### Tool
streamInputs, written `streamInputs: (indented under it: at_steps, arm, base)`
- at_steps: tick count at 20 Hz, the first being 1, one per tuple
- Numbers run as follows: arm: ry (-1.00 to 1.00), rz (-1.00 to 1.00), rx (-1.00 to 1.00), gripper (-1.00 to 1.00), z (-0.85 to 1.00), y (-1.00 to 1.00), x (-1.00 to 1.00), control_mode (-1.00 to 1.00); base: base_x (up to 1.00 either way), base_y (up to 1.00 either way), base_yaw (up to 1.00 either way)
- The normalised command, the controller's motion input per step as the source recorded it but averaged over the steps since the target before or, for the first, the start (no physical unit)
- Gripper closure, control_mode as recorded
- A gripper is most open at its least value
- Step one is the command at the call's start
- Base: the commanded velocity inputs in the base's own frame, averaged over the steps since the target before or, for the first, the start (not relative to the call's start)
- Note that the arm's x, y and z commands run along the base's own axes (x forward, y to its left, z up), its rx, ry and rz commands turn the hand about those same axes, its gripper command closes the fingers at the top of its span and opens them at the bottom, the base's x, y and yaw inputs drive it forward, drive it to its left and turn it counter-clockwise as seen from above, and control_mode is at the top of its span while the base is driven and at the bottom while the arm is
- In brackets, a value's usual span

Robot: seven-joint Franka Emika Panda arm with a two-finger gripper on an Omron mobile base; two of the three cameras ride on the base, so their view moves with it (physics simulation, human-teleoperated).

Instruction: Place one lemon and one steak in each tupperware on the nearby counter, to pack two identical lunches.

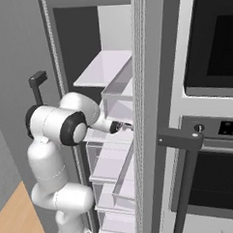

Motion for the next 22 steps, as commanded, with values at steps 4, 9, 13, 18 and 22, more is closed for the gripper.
streamInputs:
  at_steps: [4,9,13,18,22]
  arm:
    - [0.00,0.00,0.00,-1.00,-0.29,-0.13,0.54,-1.00]
    - [0.00,0.02,0.00,1.00,-0.49,-0.03,0.18,-1.00]
    - [-0.06,0.02,0.00,1.00,-0.32,0.08,-0.11,-1.00]
    - [-0.02,0.00,0.00,1.00,-0.02,0.41,-0.41,-1.00]
    - [0.00,0.00,0.00,1.00,0.00,0.69,-0.93,-1.00]
  base:
    - [0.00,0.00,0.00]
    - [0.00,0.00,0.00]
    - [0.00,0.00,0.00]
    - [0.00,0.00,0.00]
    - [0.00,0.00,0.00]
